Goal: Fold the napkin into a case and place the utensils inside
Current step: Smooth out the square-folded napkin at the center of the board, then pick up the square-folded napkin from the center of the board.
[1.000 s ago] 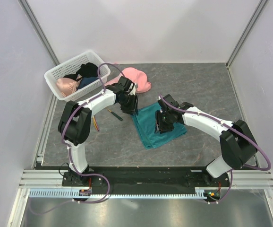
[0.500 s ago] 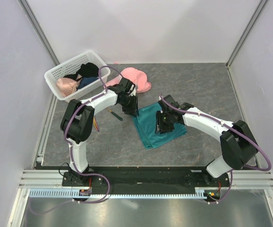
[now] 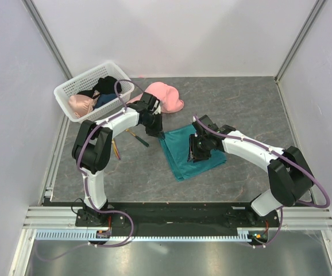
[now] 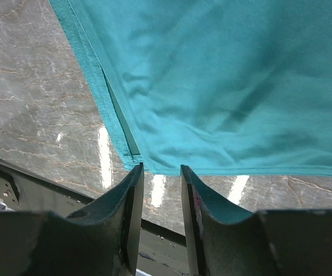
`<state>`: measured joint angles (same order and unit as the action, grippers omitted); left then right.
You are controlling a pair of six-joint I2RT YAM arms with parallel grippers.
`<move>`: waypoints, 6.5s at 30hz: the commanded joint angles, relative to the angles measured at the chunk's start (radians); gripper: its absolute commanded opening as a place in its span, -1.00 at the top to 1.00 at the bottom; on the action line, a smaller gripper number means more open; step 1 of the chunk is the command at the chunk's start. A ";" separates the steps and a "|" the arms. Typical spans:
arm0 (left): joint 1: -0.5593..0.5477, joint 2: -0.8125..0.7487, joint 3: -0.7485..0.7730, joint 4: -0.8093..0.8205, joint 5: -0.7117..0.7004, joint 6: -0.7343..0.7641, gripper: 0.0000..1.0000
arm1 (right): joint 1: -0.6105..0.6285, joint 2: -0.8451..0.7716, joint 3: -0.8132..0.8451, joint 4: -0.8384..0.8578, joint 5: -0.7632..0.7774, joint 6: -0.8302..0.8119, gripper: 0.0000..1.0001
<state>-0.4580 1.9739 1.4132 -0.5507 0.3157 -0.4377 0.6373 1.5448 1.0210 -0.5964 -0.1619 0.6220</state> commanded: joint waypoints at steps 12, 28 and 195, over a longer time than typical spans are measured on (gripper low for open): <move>0.096 0.011 0.020 0.074 0.129 -0.073 0.80 | 0.064 0.089 0.059 0.037 -0.042 -0.002 0.23; 0.134 -0.167 -0.016 -0.035 -0.015 -0.021 0.31 | 0.285 0.274 0.321 -0.137 0.189 -0.070 0.11; 0.088 -0.004 0.151 -0.149 0.051 0.120 0.96 | 0.248 0.158 0.189 -0.109 0.032 -0.080 1.00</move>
<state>-0.3672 2.0354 1.5242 -0.6952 0.3244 -0.2764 0.9104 1.7660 1.2293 -0.7048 -0.1097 0.5163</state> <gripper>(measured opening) 0.033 0.012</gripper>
